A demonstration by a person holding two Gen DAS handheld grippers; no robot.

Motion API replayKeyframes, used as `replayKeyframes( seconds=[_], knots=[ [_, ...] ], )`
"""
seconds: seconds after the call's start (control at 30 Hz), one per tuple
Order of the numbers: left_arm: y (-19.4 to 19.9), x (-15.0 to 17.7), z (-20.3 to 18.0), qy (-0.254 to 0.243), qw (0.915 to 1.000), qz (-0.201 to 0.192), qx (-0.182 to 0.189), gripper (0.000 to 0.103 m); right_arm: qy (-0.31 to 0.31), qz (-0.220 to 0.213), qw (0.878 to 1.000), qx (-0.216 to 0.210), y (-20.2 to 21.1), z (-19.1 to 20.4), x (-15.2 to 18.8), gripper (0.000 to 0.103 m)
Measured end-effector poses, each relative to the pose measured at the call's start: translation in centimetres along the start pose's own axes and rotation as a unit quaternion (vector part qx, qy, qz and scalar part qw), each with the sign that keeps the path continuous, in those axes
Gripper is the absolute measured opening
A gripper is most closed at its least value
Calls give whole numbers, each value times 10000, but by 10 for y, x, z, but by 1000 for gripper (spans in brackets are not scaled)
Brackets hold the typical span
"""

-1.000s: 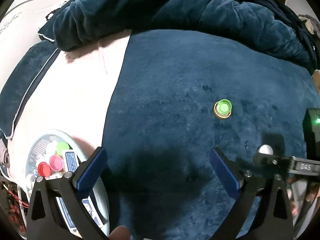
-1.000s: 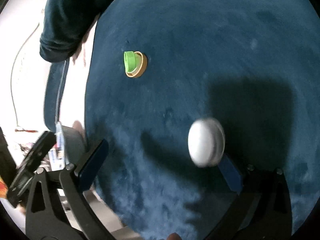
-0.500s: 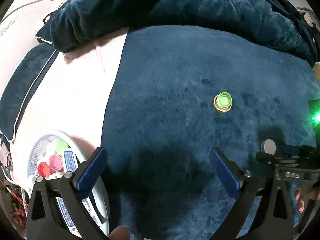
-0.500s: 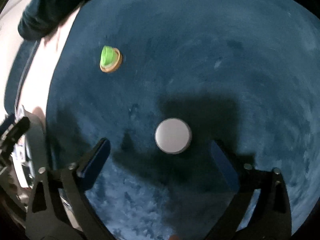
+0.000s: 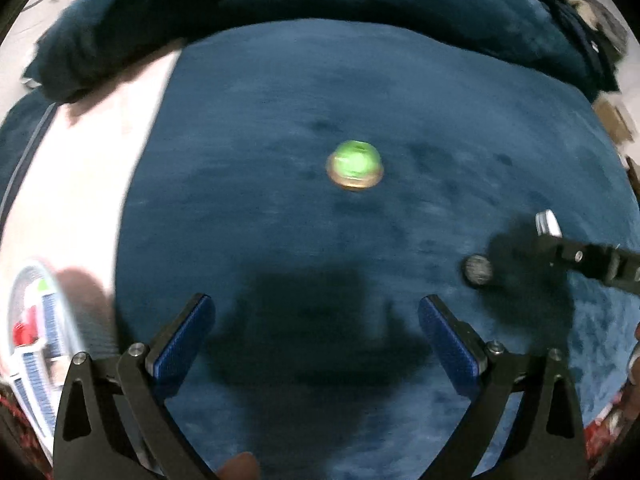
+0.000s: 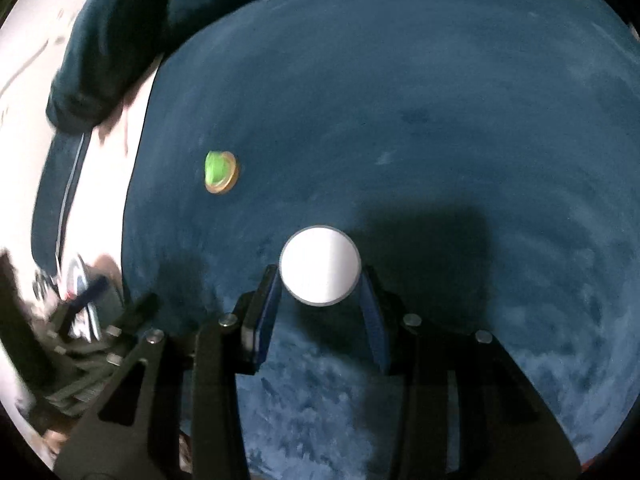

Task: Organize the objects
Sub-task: 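Grasp the black cap with the left tool while the right tool holds the white cap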

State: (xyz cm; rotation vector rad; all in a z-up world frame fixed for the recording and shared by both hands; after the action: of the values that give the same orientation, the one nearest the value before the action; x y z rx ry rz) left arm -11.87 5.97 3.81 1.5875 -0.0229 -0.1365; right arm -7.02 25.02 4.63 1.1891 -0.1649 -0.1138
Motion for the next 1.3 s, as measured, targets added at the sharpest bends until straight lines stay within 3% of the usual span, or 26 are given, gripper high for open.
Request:
replayKeyframes(
  seconds=[0.2, 0.33, 0.43, 0.5, 0.53, 0.7, 0.8, 0.87, 0.93, 1.03, 1.1, 1.17, 1.3],
  knots=[
    [-17, -10, -72, -770, 9968, -138, 134, 95, -510, -129, 9986, -21, 19, -31, 11, 42],
    [-35, -14, -97, -1042, 9943, -146, 187, 90, -715, -163, 9972, -110, 15, -33, 3, 42],
    [-50, -18, -107, -1156, 9930, -104, 204, 77, -696, -180, 9973, -127, 13, -27, 2, 42],
    [-58, -19, -109, -1189, 9925, -24, 299, 38, -650, -170, 9977, -124, 13, -25, 0, 43],
    [-59, -19, -106, -1176, 9925, -64, 340, 32, -617, -159, 9979, -127, 14, -27, 1, 43],
    [-47, -21, -90, -1022, 9935, -138, 483, 31, -502, -93, 9987, -47, 13, -28, 1, 43],
    [-40, -23, -75, -847, 9949, -179, 521, 31, -377, -80, 9983, 439, 5, -24, -1, 43],
    [-37, -23, -66, -777, 9954, -198, 516, 31, -225, -113, 9955, 913, 0, -21, -3, 56],
    [-34, -23, -59, -718, 9959, -221, 502, 31, -151, -148, 9923, 1220, -7, -20, -6, 74],
    [-35, -22, -57, -651, 9963, -243, 512, 31, -164, -27, 9907, 1349, -22, -21, -12, 76],
    [-35, -21, -56, -618, 9963, -239, 543, 31, -200, 90, 9913, 1300, -35, -23, -17, 73],
    [-36, -24, -54, -601, 9963, -235, 576, 31, -261, 200, 9900, 1368, -43, -26, -19, 39],
    [-27, -21, -43, -537, 9962, -289, 625, 31, -199, 42, 9930, 1165, -32, -18, -19, 41]
  ],
)
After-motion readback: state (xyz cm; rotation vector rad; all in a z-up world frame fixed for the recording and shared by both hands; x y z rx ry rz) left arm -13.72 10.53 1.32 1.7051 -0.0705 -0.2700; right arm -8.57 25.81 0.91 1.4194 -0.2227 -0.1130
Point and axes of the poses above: each gripper's, at about its wrist camera, not at the fingertips, and y roughly against the way its jaws point, z to its left, x to its underside, the point moved 5 cm from there along -y, roughly the way its jaws point, and after that the axes turned 14 degrees about z, right-handed, at the moved point
